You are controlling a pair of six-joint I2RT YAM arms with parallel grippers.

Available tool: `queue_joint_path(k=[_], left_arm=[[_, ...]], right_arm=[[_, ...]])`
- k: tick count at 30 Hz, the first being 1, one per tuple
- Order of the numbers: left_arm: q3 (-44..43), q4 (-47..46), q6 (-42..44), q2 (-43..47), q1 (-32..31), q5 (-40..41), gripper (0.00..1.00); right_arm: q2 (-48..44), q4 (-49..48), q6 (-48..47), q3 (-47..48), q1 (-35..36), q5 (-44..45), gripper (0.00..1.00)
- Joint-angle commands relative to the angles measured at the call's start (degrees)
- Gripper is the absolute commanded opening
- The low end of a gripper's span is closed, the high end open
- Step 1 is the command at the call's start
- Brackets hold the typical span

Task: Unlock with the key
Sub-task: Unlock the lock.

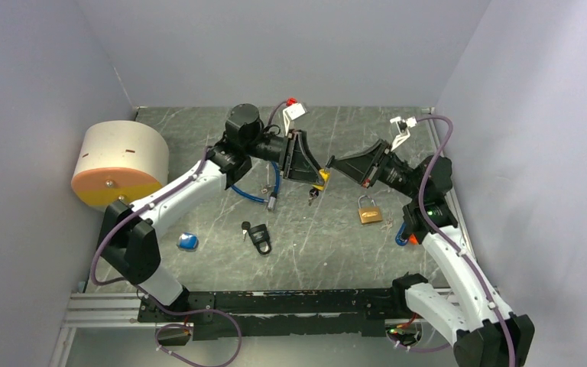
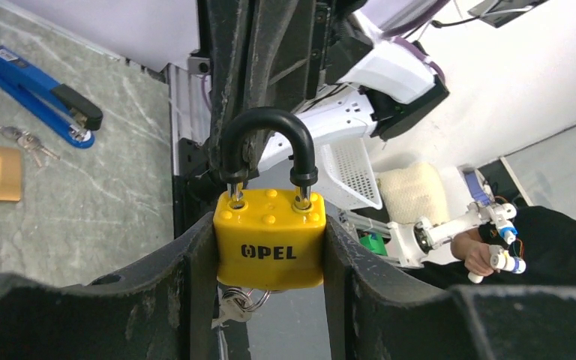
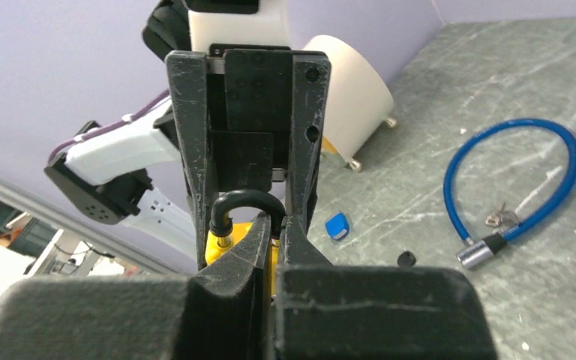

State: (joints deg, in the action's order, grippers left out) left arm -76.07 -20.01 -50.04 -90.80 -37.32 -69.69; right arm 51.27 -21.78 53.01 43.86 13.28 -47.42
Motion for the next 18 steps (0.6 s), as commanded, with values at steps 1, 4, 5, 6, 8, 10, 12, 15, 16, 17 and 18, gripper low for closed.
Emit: queue_joint_path(k=[1,4,5,6,8,10,12,15,16,17,18], left_arm=[[-3.83,15.36,14.10,4.16,-0.18,3.49,0.02],[-5.50,26.17,21.08,4.69,-0.06,9.04,0.03],[-6.18,29.92,24.36,4.86,-0.04,11.19,0.02],[-6.93,33.21,26.62,4.93,-0.03,14.18,0.03],[-8.31,39.68,30.21,5.02,0.10,20.75,0.02],[-9.00,44.06,32.01,4.98,0.13,27.68,0.03],[-9.24,46.26,32.94,4.87,0.06,34.34,0.03],[-8.54,47.13,33.50,4.68,0.07,41.71,0.03],[-8.23,46.81,33.40,4.54,0.07,43.97,0.03],[-7.92,46.18,33.76,4.27,0.08,43.68,0.03],[-7.86,45.28,34.18,3.91,0.07,42.40,0.03]], right_arm=[[-3.18,15.49,-7.14,3.41,-0.09,7.36,0.00],[-4.81,20.88,-8.59,3.18,-0.09,9.68,0.00],[-5.48,22.82,-9.27,3.29,-0.08,10.46,0.00],[-5.87,24.91,-9.76,3.44,-0.09,11.14,0.00],[-6.52,28.53,-10.78,4.00,-0.08,12.31,0.00],[-7.02,31.95,-11.53,4.55,-0.09,13.51,0.00],[-7.06,34.65,-12.08,5.42,-0.07,14.02,0.00],[-6.89,37.92,-12.44,6.64,-0.09,15.02,0.00],[-6.67,38.60,-12.52,7.02,-0.12,15.48,0.00],[-6.27,38.85,-12.40,7.20,-0.04,15.75,0.00],[-5.84,39.26,-12.26,7.27,-0.07,16.29,0.00]])
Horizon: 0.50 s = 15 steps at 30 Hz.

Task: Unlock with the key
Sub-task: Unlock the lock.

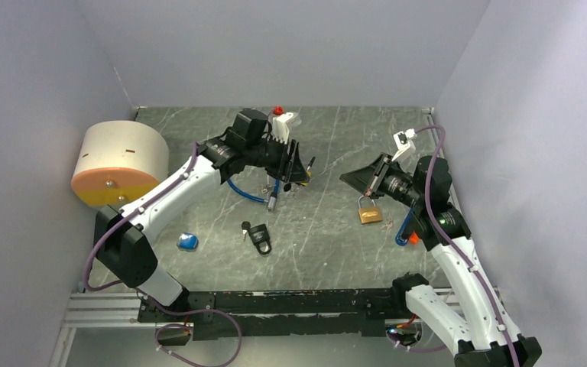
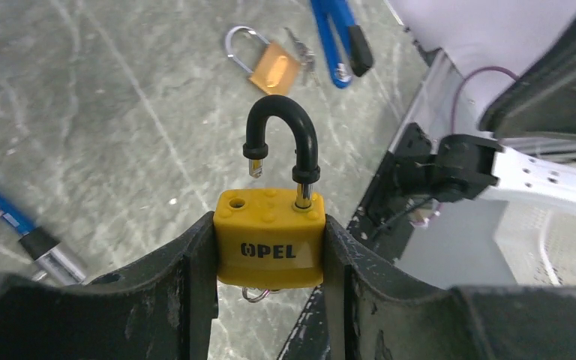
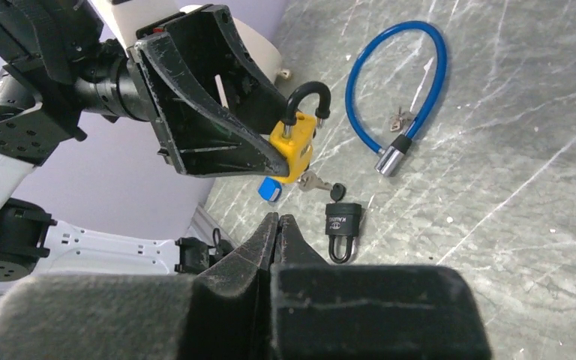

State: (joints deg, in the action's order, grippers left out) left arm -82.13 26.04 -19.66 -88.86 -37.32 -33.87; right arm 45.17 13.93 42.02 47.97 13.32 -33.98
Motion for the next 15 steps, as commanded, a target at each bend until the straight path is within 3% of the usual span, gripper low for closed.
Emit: queue_joint_path(k=[1,3,7,9,12,15], left_arm=[[-1.93,-1.53,4.06,1.30,0.06,4.50,0.03],[-2.79,-2.52,5.23,-0.25,0.09,-2.23,0.03],[-6.86,-1.26,6.43,-3.70,0.27,-16.81,0.03],[-9.96,1.98,9.27,-5.40,0.28,-22.26,0.03],[-14.41,9.57,14.58,-7.37,0.55,-27.82,0.03],[-18.32,14.70,17.56,-9.51,1.18,-33.86,0.02]], right_arm=[[0.80,3.71,-1.12,3.22,-0.13,3.42,0.00],[1.98,2.17,-0.84,2.48,-0.09,3.69,0.03],[4.85,-5.17,-0.33,0.39,-0.12,0.72,0.54],[5.67,-11.64,0.92,-1.00,-0.14,-1.57,0.69],[7.08,-22.05,3.82,-2.27,-0.06,-3.73,0.78],[10.20,-23.88,2.97,-0.43,-0.12,-4.23,0.80]])
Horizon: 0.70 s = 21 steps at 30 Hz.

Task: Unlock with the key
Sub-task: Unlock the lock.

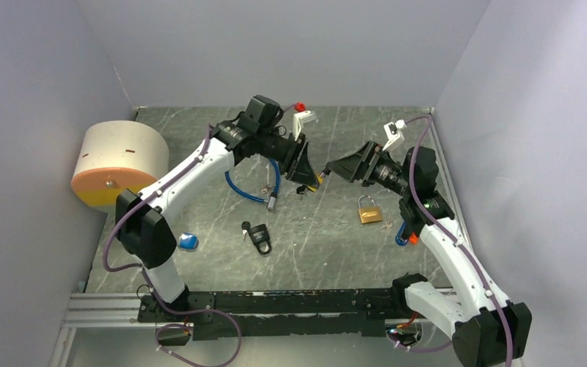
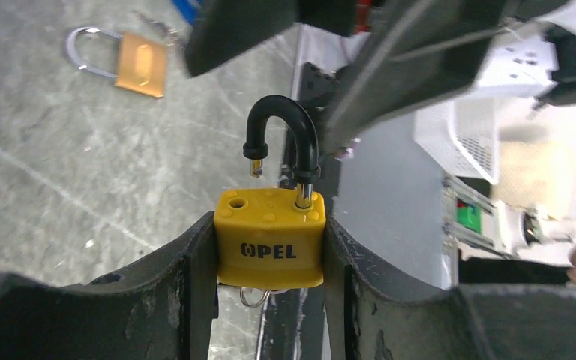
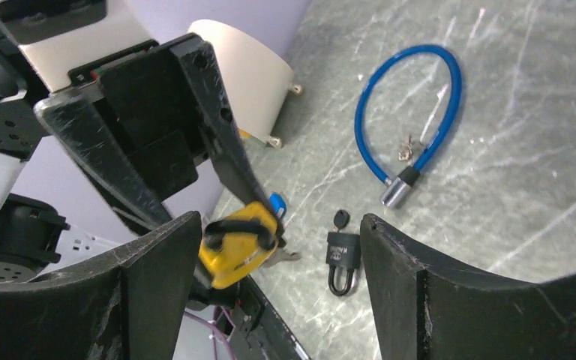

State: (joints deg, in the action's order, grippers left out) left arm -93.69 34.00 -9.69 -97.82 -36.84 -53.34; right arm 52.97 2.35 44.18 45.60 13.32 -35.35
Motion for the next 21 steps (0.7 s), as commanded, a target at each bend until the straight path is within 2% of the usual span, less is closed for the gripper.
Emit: queue_joint_path(k=[1,4,7,9,14,16,18,19,21], left_arm=[[-8.27,8.99,9.83,-1.30,0.88,-16.94,0.02],[-9.66,10.85,13.01,-2.32,1.13,-18.92,0.03],[-9.81,8.60,11.12,-3.04,2.27,-20.22,0.03],[-9.42,5.80,8.01,-2.77,2.85,-20.85,0.03],[-5.65,-0.76,4.86,-0.43,3.05,-18.71,0.03],[-5.20,-1.59,4.48,-0.41,3.20,-17.94,0.02],[-4.72,-2.27,4.49,-0.49,3.22,-16.96,0.03],[-4.22,-3.14,4.31,-0.33,3.19,-15.86,0.02],[-2.55,-4.80,4.31,0.42,3.19,-12.29,0.03]], right_arm=[[3.60,-11.82,-0.16,2.74,-0.14,-3.85,0.80],[6.14,-14.77,-1.29,3.74,-0.14,-9.16,0.78],[7.50,-21.16,2.93,4.03,-0.14,-16.04,0.75],[7.35,-25.77,6.63,2.94,-0.09,-20.20,0.69],[5.43,-19.79,3.95,5.02,-0.13,-23.59,0.56],[6.50,-15.98,1.77,7.76,-0.13,-24.87,0.47],[8.56,-12.65,1.25,10.21,-0.14,-27.01,0.22],[9.26,-10.31,0.46,11.16,-0.14,-27.00,0.16],[9.22,-5.93,-1.77,12.03,-0.09,-25.26,0.11]])
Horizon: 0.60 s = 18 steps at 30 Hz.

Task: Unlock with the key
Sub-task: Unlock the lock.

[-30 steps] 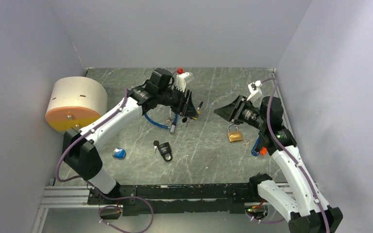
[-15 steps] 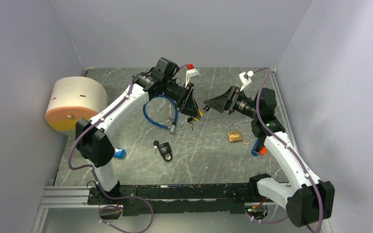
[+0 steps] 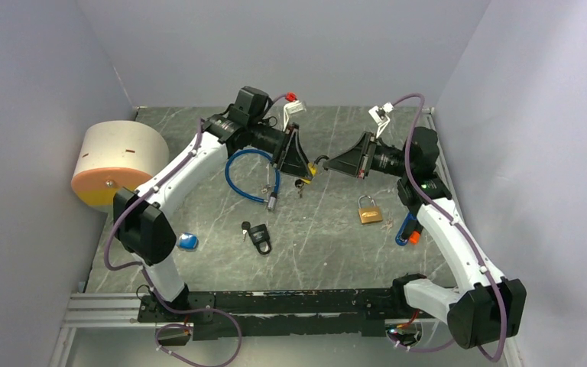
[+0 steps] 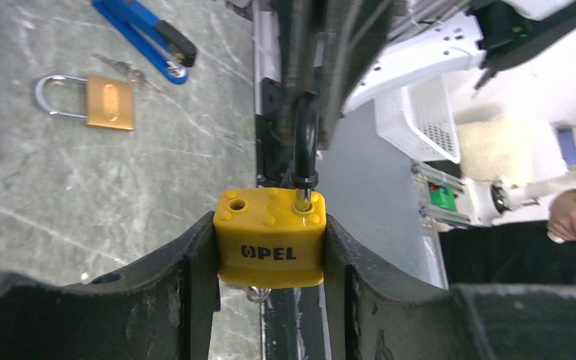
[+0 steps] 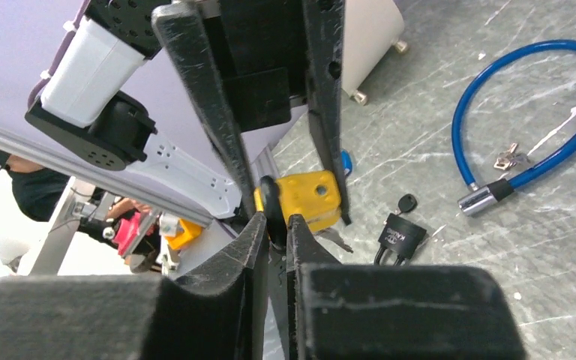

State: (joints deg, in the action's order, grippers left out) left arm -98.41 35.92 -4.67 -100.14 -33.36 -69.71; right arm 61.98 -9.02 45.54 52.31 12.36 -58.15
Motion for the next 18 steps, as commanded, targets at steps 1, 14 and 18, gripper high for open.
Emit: queue_joint_path(k=[1,14,18], left_arm=[[3.18,-7.45,-0.93,3.23,-0.27,6.72,0.02],[8.78,-15.00,-6.55,0.62,-0.38,34.54,0.03],[6.66,-16.34,-10.29,-4.02,-0.36,38.99,0.02]], right_arm=[[-0.06,6.50,-3.90,5.38,0.84,-1.53,0.09],[1.68,25.97,-9.41,5.25,0.23,28.84,0.37],[2.26,32.82,-9.48,6.33,-0.74,38.86,0.65]])
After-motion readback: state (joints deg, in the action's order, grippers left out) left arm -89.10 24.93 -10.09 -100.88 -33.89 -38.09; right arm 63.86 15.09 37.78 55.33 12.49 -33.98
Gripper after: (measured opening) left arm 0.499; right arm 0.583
